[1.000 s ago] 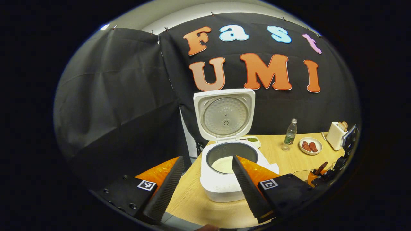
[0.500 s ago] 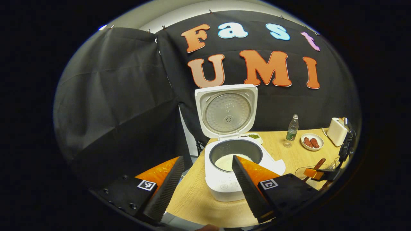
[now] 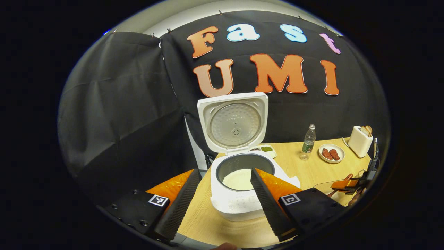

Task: Close the left gripper, press the button to open the rice cooker; take a wooden spoon from the chopstick holder with the right hand, scoop a spoonful of rice and pour it into the rice cooker, then put the wooden spoon back into the chopstick holder.

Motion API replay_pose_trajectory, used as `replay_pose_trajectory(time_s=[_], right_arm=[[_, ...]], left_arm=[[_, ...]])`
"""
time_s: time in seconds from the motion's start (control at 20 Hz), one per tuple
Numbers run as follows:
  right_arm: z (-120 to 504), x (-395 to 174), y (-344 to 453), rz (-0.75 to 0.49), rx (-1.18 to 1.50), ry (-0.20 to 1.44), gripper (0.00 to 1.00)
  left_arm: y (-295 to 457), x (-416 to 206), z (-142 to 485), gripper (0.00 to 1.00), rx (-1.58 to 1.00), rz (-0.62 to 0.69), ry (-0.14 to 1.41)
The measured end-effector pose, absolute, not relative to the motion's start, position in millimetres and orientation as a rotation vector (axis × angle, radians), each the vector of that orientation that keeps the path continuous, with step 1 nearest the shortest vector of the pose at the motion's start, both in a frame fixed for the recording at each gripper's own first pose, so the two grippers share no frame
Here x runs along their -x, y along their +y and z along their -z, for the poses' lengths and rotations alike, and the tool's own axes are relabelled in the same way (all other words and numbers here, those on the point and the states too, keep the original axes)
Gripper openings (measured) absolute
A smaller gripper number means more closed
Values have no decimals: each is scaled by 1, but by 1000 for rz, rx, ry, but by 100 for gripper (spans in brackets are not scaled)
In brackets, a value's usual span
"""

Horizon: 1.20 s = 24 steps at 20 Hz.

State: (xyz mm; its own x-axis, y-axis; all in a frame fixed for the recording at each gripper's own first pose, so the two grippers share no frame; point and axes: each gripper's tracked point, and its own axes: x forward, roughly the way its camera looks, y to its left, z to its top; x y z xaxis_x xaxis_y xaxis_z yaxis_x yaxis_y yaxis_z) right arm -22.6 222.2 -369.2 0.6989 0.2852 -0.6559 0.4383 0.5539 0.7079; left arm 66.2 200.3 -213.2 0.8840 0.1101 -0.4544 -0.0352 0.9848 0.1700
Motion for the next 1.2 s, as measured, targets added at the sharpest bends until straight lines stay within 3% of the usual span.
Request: replay_pose_trajectory(time_s=[0.65, 0.7, 0.75, 0.85, 0.9, 1.0, 1.2], right_arm=[[339, 24, 132, 26, -1220, 751, 11], [335, 24, 130, 17, -1234, 746, 11], [331, 23, 127, 5, -1258, 743, 11], [322, 20, 123, -17, -1302, 732, 12], [319, 19, 122, -23, -1316, 729, 11], [311, 14, 120, -39, -1348, 719, 11], [282, -3, 121, -77, -1462, 672, 11]], left_arm=[[163, -46, 192, 96, -141, -118, 437], [162, -43, 191, 100, -135, -126, 437], [160, -41, 192, 96, -128, -137, 435], [159, -38, 191, 100, -110, -157, 433], [158, -37, 190, 96, -99, -164, 434], [155, -35, 189, 100, -78, -172, 432], [156, -31, 185, 97, -73, -189, 409]])
